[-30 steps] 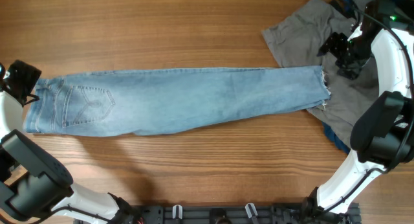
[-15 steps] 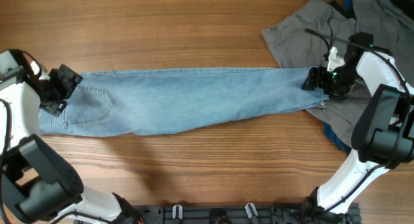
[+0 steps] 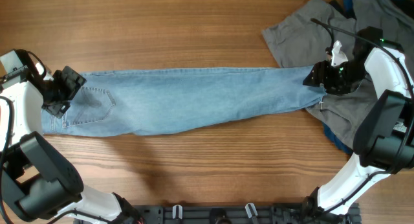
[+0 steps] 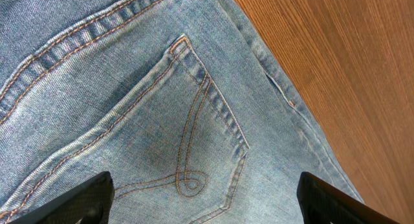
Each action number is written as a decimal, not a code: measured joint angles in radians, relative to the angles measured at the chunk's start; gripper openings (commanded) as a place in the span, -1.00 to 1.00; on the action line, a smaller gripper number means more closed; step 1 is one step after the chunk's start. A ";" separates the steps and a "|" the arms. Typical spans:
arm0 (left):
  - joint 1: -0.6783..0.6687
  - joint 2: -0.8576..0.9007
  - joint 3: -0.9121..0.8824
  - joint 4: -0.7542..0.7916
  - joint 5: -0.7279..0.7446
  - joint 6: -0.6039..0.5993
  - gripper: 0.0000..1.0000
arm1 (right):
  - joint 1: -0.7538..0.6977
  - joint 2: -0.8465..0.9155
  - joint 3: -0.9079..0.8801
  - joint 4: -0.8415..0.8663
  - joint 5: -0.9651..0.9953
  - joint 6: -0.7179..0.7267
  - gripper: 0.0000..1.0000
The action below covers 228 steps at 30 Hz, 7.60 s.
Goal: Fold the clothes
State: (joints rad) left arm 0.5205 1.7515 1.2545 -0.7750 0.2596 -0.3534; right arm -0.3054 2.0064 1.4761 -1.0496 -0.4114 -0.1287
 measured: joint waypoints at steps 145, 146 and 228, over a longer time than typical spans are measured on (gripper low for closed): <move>-0.233 0.258 0.840 -0.681 0.312 0.183 -0.92 | 0.795 0.143 0.005 0.353 0.081 0.411 -0.88; -0.253 0.256 0.840 -0.681 0.327 0.183 -0.92 | 0.801 0.143 0.005 0.353 0.078 0.411 -0.91; -0.553 0.640 0.876 -0.681 -0.027 0.147 1.00 | 0.555 -0.056 -0.193 0.338 0.158 0.385 -0.04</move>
State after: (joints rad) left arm -0.0322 2.3917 2.1304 -1.4555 0.2329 -0.2062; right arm 0.2493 1.9503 1.2827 -0.7120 -0.2535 0.2562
